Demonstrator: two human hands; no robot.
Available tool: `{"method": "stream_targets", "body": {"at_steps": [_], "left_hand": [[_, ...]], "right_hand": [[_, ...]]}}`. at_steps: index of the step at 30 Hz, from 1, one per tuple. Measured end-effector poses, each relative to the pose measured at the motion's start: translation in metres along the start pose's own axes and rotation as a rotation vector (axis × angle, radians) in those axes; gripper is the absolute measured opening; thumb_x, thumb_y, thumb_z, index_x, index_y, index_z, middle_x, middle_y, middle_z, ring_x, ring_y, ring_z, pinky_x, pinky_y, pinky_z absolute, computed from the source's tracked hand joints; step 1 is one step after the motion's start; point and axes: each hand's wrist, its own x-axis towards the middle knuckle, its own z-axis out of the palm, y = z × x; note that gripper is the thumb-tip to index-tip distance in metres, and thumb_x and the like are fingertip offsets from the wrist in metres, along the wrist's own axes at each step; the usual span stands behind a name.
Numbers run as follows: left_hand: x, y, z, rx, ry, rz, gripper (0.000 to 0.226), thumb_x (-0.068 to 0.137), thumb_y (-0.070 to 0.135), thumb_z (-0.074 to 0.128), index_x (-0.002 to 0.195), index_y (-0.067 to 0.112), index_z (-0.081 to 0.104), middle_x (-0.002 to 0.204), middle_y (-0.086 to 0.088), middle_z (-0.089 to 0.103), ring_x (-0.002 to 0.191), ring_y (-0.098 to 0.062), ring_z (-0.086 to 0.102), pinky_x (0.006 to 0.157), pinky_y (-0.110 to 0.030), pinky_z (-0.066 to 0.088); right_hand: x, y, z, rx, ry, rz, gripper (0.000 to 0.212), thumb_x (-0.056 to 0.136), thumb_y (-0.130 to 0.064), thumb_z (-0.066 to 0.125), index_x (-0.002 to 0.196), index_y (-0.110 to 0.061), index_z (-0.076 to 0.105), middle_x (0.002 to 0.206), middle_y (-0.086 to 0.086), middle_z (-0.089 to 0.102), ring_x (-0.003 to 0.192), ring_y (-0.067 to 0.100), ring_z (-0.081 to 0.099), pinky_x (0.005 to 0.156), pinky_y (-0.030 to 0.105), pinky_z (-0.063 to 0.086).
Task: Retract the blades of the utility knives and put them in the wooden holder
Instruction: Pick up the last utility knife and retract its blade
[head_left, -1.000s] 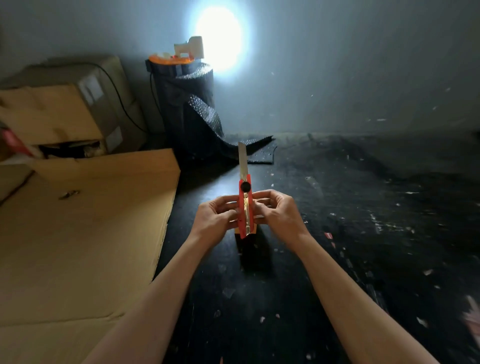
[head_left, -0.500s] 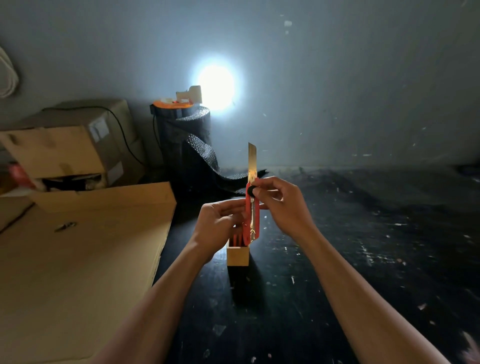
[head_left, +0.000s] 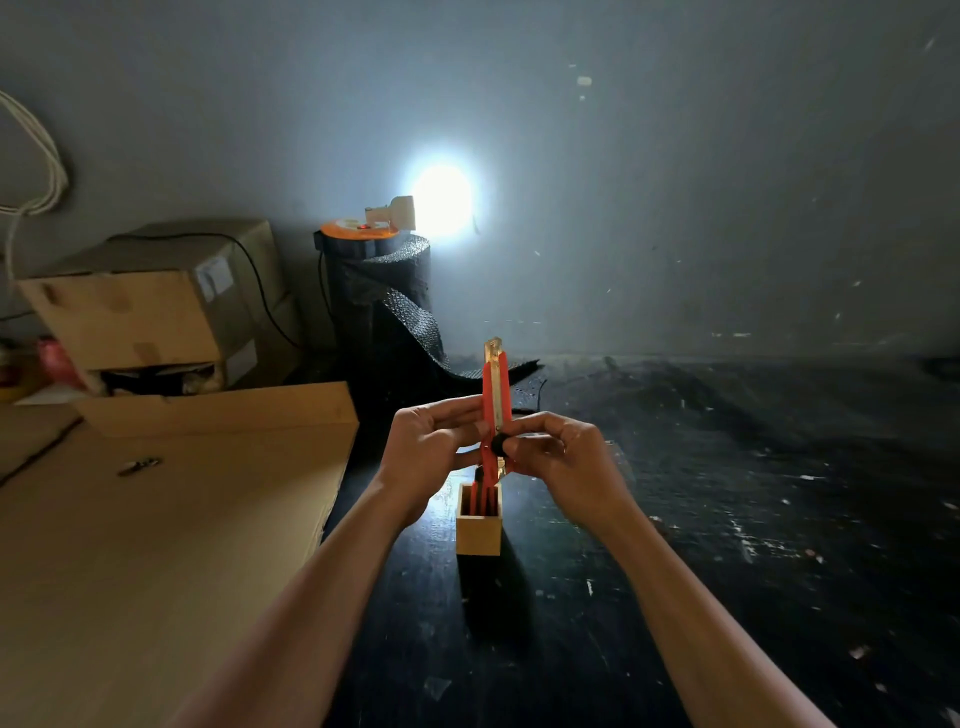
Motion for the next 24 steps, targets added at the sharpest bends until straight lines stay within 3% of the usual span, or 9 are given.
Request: {"method": "stream_targets", "body": {"at_steps": [4,9,12,17,20,24], "left_hand": [[0.003,0.001,0.004,0.040,0.015,0.014,0.035,0.093,-0.009,0.064,0.124,0.005,0.073,0.099,-0.001,0.083,0.090,-0.018,0.081,0.070,-0.024,0.062],[0.005,0.003,0.008,0.005,0.023,0.018,0.043,0.092,-0.009,0.067,0.130,0.012,0.069,0.098,0.000,0.083,0.090,-0.020,0.081,0.069,-0.025,0.063],[0.004,0.003,0.009,0.014,0.020,0.024,0.045,0.092,-0.008,0.067,0.133,0.011,0.068,0.101,-0.002,0.083,0.092,-0.020,0.081,0.070,-0.027,0.063],[0.005,0.007,0.010,0.008,0.008,0.049,0.047,0.093,-0.008,0.066,0.135,0.011,0.067,0.109,-0.008,0.082,0.095,-0.023,0.081,0.073,-0.029,0.064],[0.004,0.011,0.011,0.054,0.006,0.071,0.045,0.093,-0.007,0.067,0.133,0.015,0.068,0.101,0.002,0.083,0.093,-0.019,0.081,0.075,-0.029,0.065],[0.004,0.012,0.009,0.070,0.030,0.073,0.047,0.094,-0.007,0.065,0.136,0.013,0.067,0.111,-0.008,0.081,0.098,-0.024,0.080,0.085,-0.039,0.065]], "right_hand": [[0.001,0.000,-0.002,-0.027,0.002,-0.021,0.015,0.090,-0.006,0.074,0.096,-0.020,0.077,0.095,0.000,0.082,0.089,0.017,0.079,0.083,0.030,0.063],[0.000,-0.006,-0.006,-0.116,0.020,-0.037,0.016,0.090,-0.010,0.074,0.096,-0.025,0.076,0.099,-0.003,0.080,0.091,0.011,0.078,0.080,0.020,0.060],[-0.001,-0.008,-0.006,-0.166,0.028,-0.042,0.016,0.090,-0.016,0.075,0.095,-0.031,0.072,0.102,-0.007,0.078,0.097,0.014,0.076,0.088,0.028,0.061],[-0.001,-0.013,-0.003,-0.267,0.055,-0.049,0.026,0.083,-0.034,0.080,0.104,-0.024,0.069,0.106,-0.012,0.074,0.098,0.008,0.071,0.085,0.022,0.055],[-0.001,-0.017,-0.003,-0.286,0.017,-0.065,0.019,0.087,-0.025,0.078,0.105,-0.023,0.073,0.107,-0.010,0.075,0.100,0.008,0.071,0.092,0.027,0.055],[-0.004,-0.022,-0.006,-0.326,-0.043,-0.115,0.025,0.091,-0.020,0.075,0.110,-0.034,0.067,0.112,-0.014,0.072,0.101,0.002,0.068,0.084,0.010,0.045]]}}
